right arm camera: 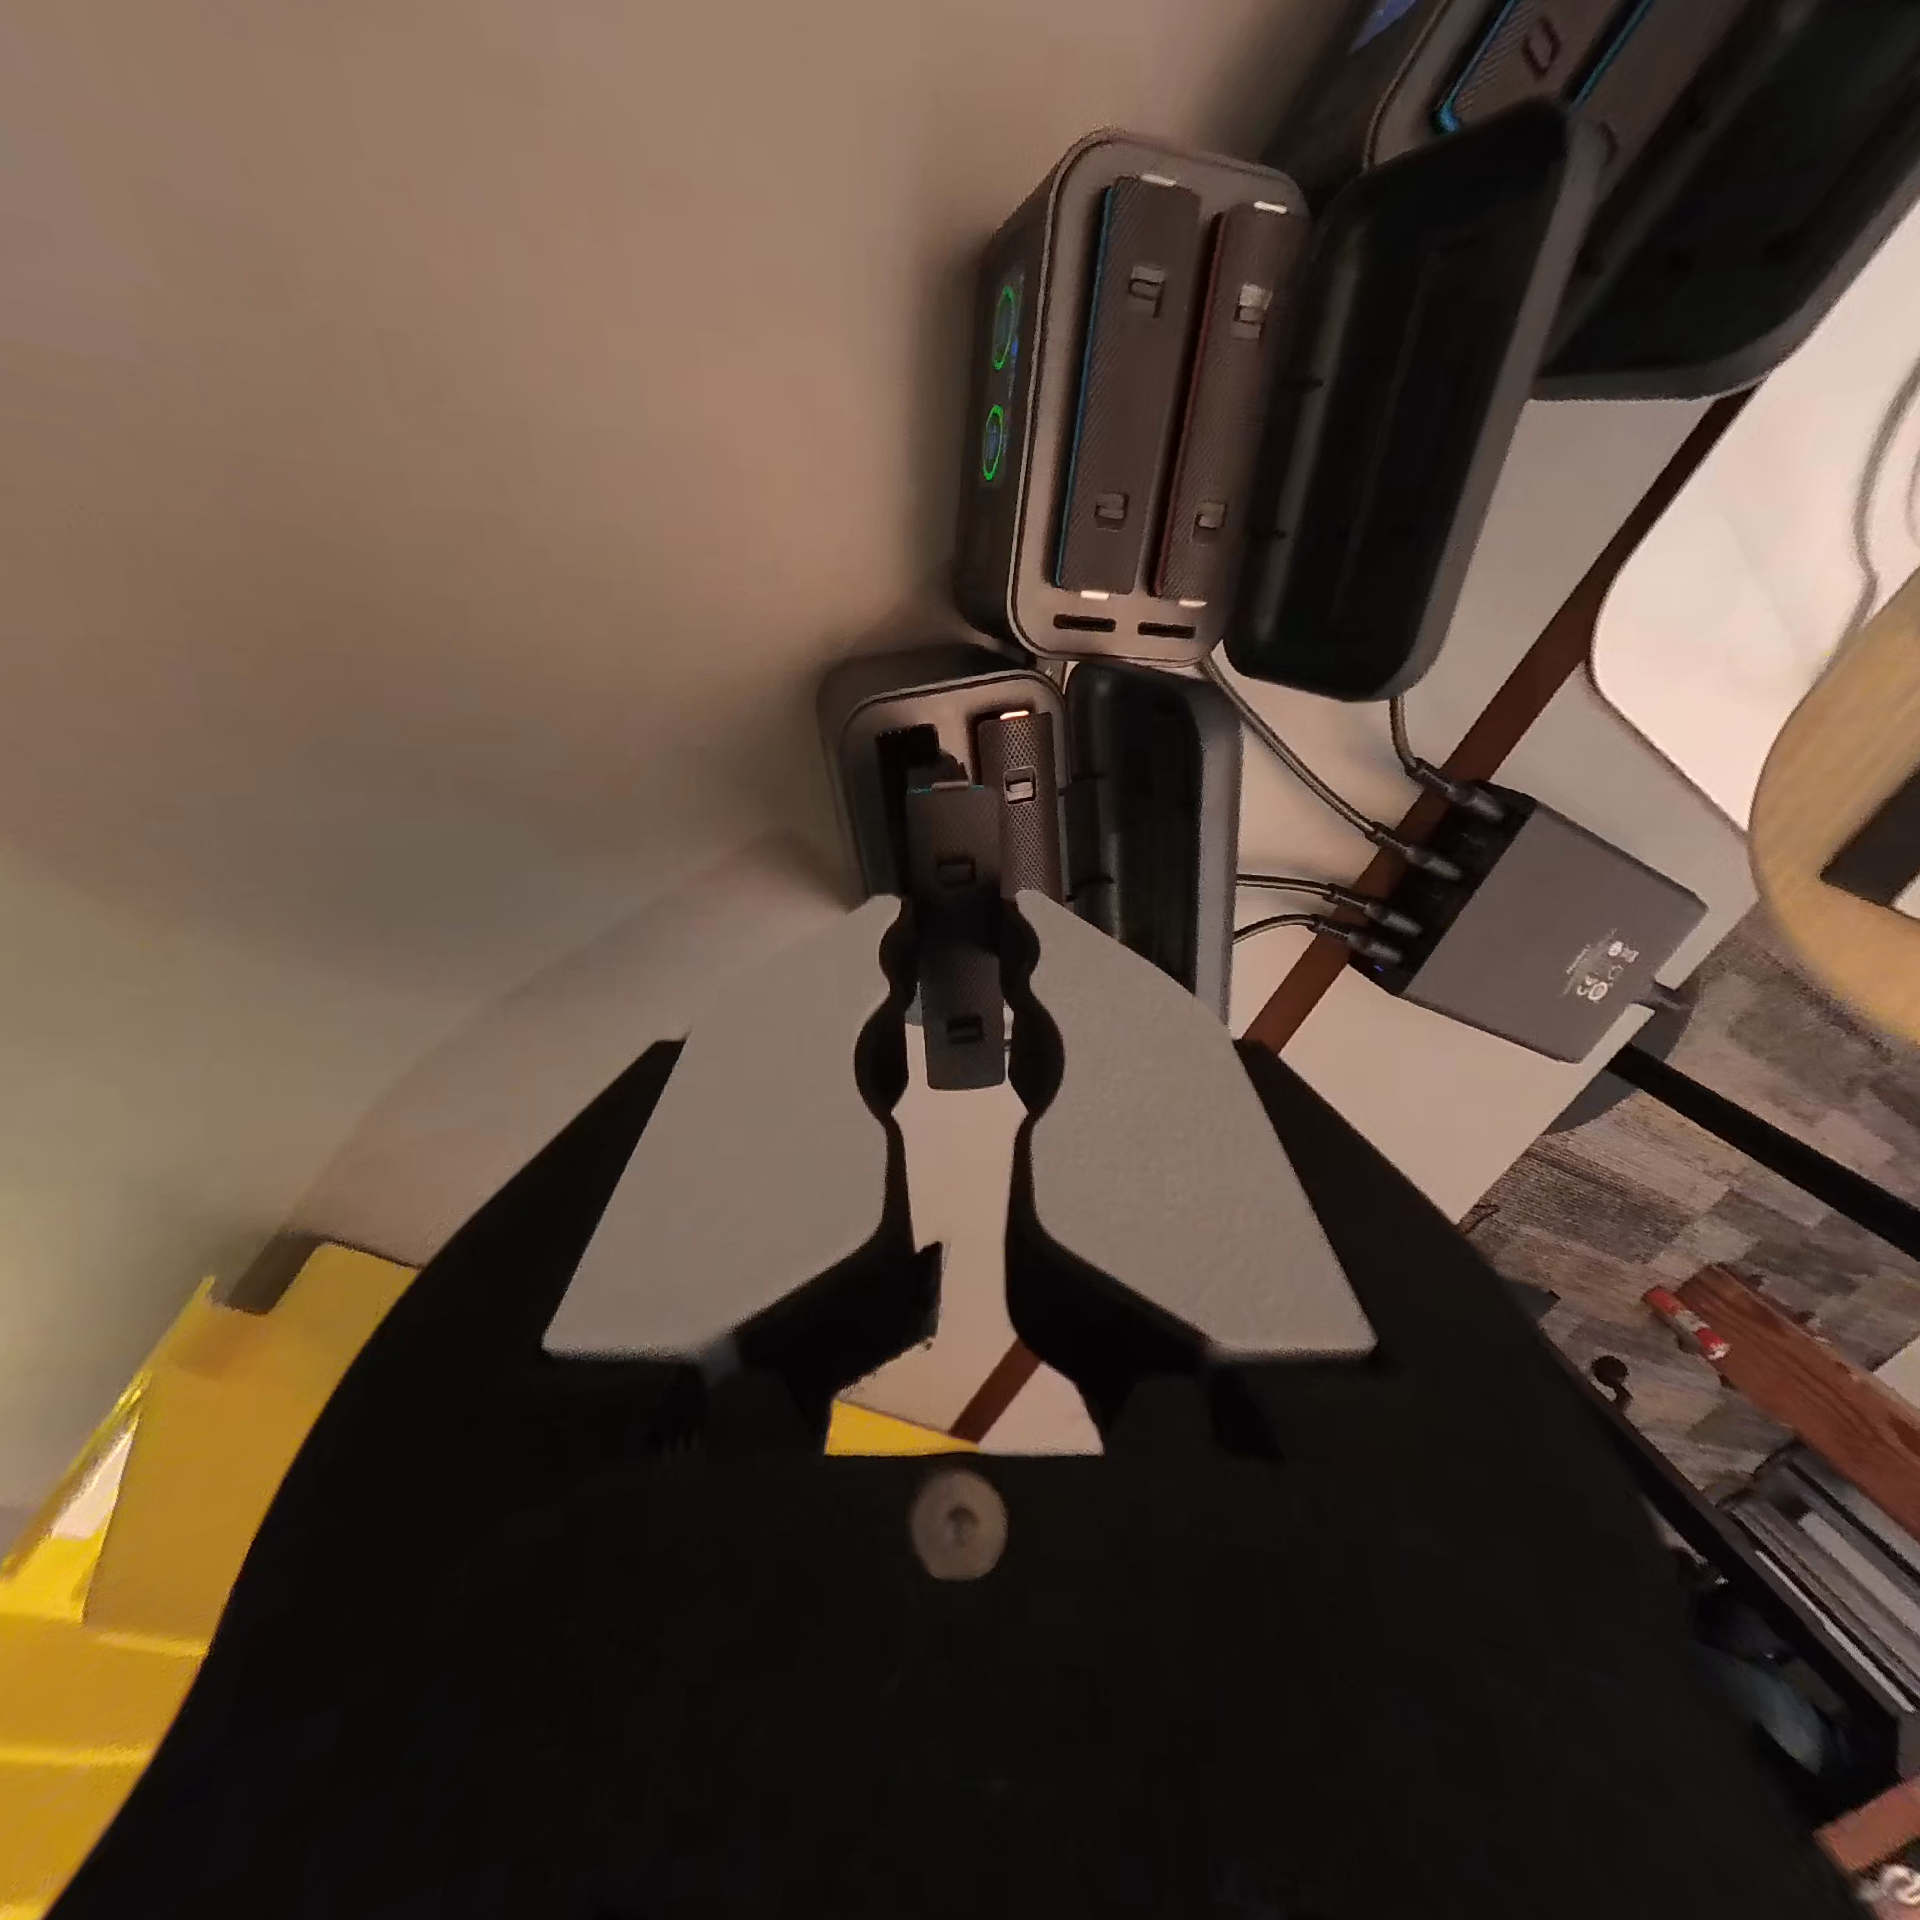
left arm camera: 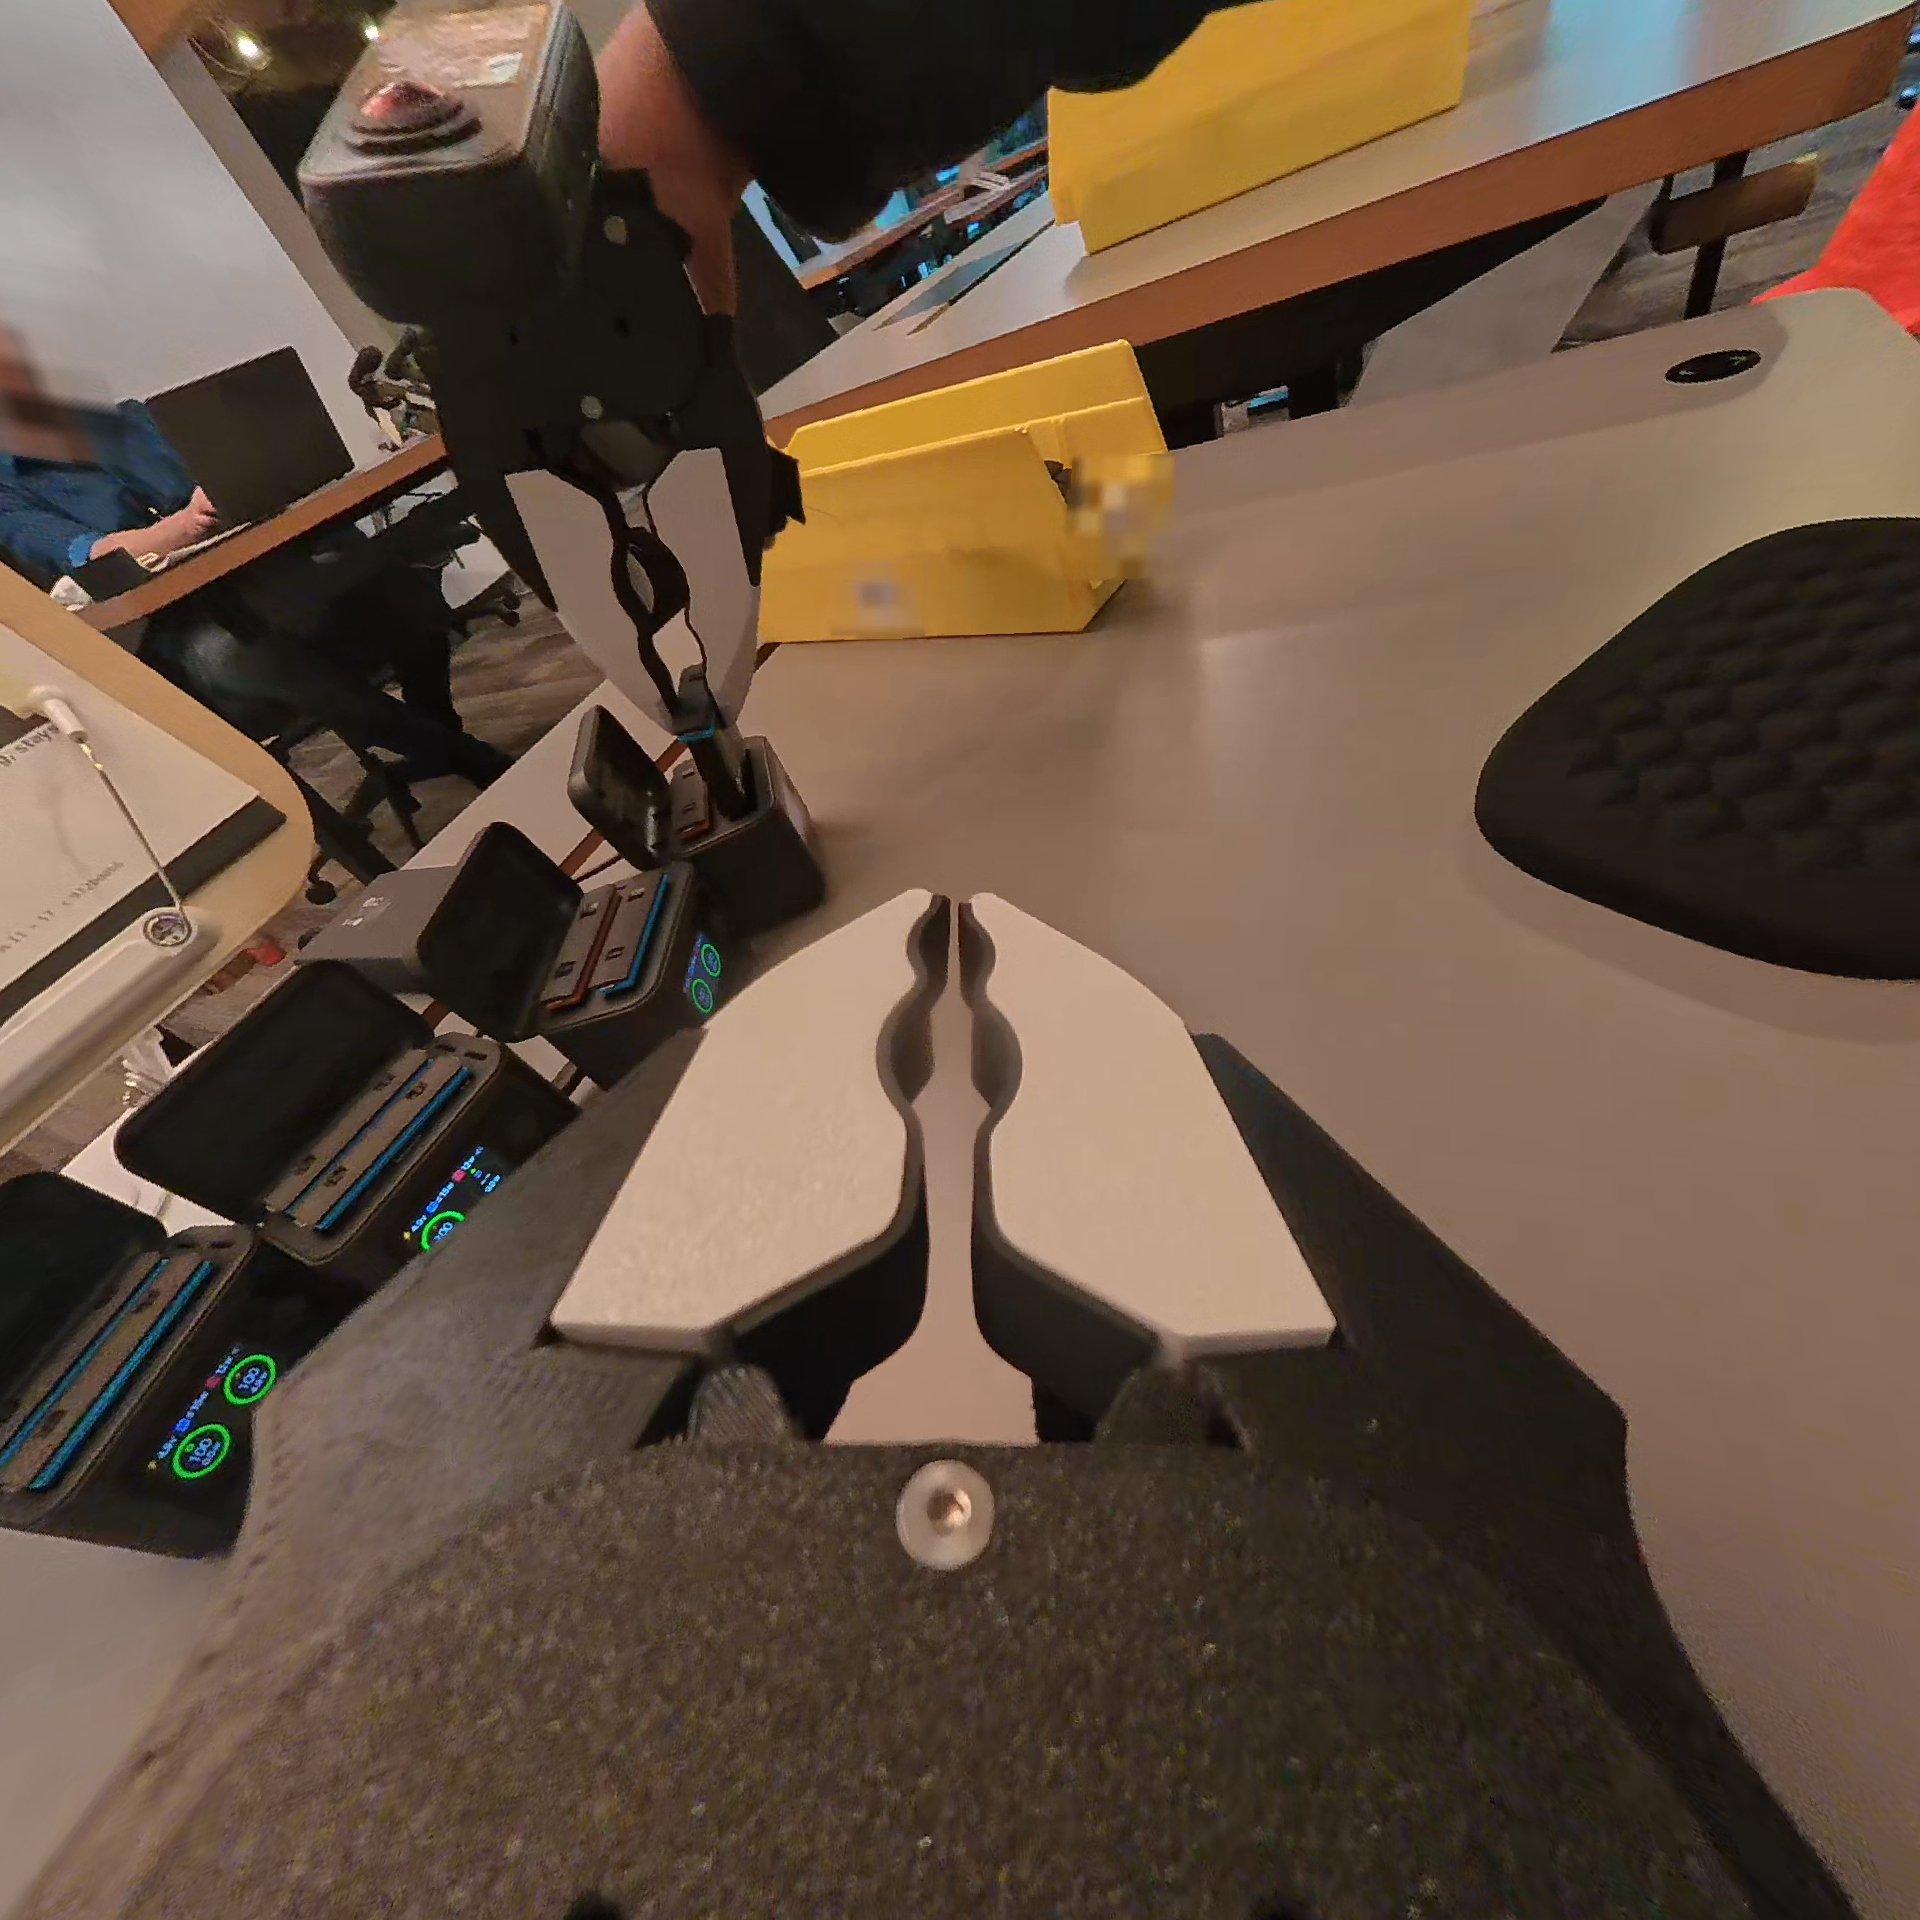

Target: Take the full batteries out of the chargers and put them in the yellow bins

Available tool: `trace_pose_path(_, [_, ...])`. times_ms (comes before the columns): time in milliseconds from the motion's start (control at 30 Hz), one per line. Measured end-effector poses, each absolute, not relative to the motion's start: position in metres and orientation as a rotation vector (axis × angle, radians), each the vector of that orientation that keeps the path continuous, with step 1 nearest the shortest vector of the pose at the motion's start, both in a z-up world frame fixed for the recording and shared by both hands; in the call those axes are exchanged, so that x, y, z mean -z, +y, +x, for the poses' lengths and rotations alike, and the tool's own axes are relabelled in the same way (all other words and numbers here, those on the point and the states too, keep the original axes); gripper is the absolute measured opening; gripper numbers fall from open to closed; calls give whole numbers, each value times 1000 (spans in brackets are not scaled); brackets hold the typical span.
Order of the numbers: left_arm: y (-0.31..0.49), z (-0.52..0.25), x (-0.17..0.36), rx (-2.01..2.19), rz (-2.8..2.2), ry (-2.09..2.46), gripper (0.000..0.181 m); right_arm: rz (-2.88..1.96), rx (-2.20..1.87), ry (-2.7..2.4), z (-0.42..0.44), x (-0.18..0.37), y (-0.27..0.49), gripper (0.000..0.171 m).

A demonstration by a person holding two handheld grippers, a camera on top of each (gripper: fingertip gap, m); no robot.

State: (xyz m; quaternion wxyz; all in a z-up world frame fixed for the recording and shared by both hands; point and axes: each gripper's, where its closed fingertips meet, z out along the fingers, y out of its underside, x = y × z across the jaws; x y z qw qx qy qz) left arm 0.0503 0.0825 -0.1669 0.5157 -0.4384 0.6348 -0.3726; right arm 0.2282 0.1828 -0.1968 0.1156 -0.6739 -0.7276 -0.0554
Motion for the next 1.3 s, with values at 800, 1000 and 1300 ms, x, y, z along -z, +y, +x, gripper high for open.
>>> trace_pose_path(800, [84, 50, 175, 899, -1062, 1553, 0, -2153, 106, -2163, 230, 221, 179, 22])
trace_pose_path(1000, [82, 49, 177, 900, -1062, 1564, 0, -2245, -33, -1697, 224, 199, 185, 21])
trace_pose_path(1300, [77, 48, 177, 920, -1057, 1570, 0, -2341, 15, -954, 235, 205, 190, 0])
